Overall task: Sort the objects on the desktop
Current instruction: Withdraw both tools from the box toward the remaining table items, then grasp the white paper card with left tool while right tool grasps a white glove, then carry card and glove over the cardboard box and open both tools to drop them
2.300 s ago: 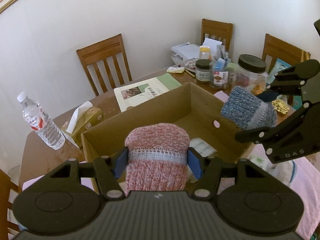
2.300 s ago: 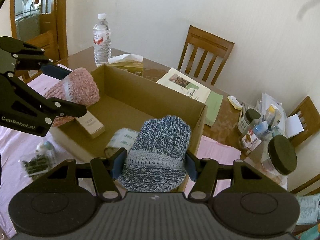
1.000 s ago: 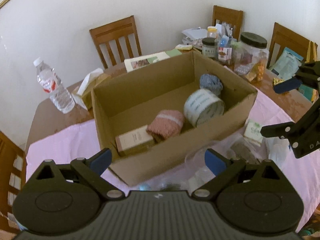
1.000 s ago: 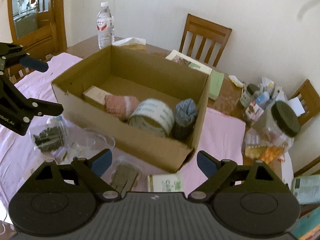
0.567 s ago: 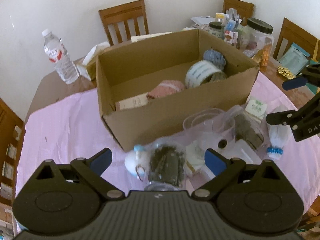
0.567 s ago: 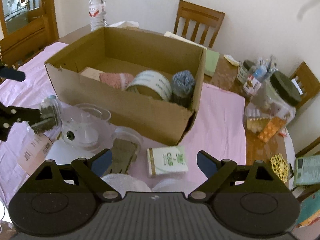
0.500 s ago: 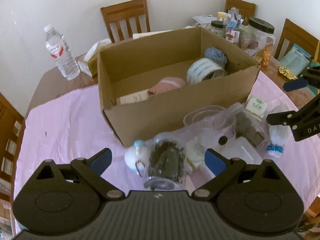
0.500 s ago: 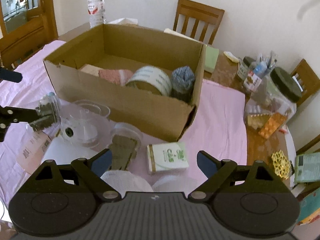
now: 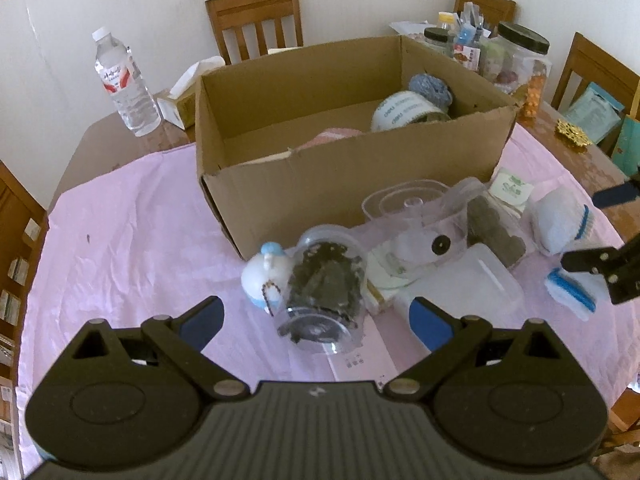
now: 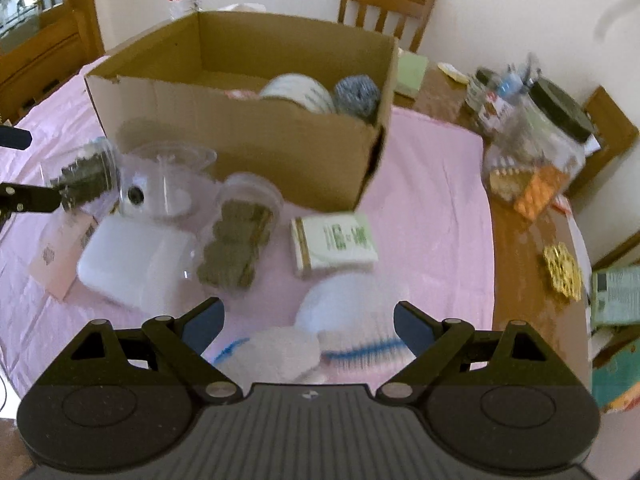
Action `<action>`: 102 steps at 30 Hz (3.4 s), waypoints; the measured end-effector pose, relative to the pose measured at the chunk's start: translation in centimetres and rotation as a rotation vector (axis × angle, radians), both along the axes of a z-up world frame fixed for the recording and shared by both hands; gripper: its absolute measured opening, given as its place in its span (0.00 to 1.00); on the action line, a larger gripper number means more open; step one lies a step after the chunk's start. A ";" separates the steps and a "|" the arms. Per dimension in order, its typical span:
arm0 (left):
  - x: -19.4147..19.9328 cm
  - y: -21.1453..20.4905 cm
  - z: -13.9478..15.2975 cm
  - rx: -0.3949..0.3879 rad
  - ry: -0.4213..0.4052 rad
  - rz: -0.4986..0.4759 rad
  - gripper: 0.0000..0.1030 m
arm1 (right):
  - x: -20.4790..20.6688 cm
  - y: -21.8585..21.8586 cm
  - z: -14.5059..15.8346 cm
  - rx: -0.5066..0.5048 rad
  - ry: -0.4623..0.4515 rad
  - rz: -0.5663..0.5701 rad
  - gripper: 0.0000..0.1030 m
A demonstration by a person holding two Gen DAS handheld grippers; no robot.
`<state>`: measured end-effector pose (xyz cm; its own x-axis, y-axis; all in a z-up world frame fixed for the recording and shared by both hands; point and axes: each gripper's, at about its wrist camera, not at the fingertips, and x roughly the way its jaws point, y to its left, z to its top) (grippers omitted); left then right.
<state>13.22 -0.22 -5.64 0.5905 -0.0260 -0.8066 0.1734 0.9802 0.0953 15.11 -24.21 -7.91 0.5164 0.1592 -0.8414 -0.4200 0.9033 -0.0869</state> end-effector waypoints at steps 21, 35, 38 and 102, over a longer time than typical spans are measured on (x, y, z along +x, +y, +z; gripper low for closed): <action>-2.2 -0.6 -3.2 -0.015 0.076 0.056 0.96 | -4.1 -1.5 -3.7 0.066 0.108 -0.065 0.92; -2.0 0.8 -5.7 0.025 0.104 0.106 0.96 | -4.1 -0.8 -4.5 0.061 0.130 -0.054 0.94; -2.2 1.4 -5.7 0.044 0.096 0.109 0.96 | -4.0 -0.8 -4.7 0.060 0.135 -0.054 0.94; -3.2 -1.9 1.8 0.016 -0.084 -0.268 0.38 | -3.7 0.5 2.5 0.013 -0.079 0.080 0.64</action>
